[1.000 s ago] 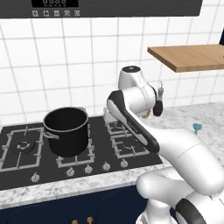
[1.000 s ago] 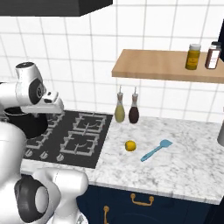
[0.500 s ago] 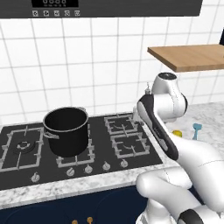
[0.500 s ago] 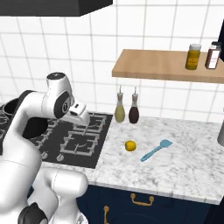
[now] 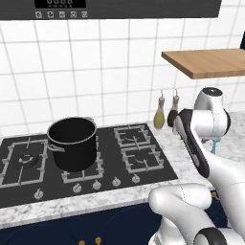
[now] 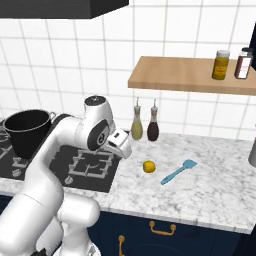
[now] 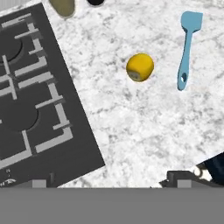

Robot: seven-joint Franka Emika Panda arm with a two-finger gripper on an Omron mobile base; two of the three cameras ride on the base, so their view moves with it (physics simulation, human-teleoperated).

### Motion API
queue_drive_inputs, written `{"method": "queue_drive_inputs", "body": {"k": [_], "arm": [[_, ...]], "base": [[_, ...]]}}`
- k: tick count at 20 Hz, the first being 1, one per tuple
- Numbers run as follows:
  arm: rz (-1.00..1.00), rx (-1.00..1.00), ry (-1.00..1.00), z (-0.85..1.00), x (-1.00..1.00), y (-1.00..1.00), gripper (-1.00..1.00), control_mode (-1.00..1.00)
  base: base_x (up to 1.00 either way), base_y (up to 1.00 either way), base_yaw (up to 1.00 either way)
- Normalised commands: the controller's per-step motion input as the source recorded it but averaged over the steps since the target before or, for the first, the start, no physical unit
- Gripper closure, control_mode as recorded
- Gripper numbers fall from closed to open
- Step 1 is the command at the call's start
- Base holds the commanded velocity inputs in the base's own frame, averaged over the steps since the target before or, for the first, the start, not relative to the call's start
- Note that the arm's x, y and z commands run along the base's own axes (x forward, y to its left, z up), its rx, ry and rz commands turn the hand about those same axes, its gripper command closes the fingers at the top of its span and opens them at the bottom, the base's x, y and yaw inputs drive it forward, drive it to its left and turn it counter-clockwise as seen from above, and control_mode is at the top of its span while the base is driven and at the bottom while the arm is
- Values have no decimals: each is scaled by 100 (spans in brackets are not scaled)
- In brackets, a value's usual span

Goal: Put the lemon and tomato in the pot. Retrieve the spatula and lightly stir the vegetables in the pot.

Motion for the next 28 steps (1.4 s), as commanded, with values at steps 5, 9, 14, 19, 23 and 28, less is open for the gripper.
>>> {"method": "queue_drive_inputs", "body": {"k": [5, 9, 14, 19, 23, 28], "arm": [[-8, -3, 0, -35, 6, -71, -100, -100], [-4, -1, 0, -32, 37, -37, -100, -100], [0, 0, 0, -31, 48, -19, -100, -100], [-2, -3, 0, -35, 35, -33, -100, -100], [0, 0, 0, -32, 33, -21, -100, -100], [0, 0, 1, -32, 35, -9, -100, -100]], "base": [[0, 0, 0], [0, 0, 0], [0, 0, 0], [0, 0, 0], [0, 0, 0], [0, 0, 0]]}}
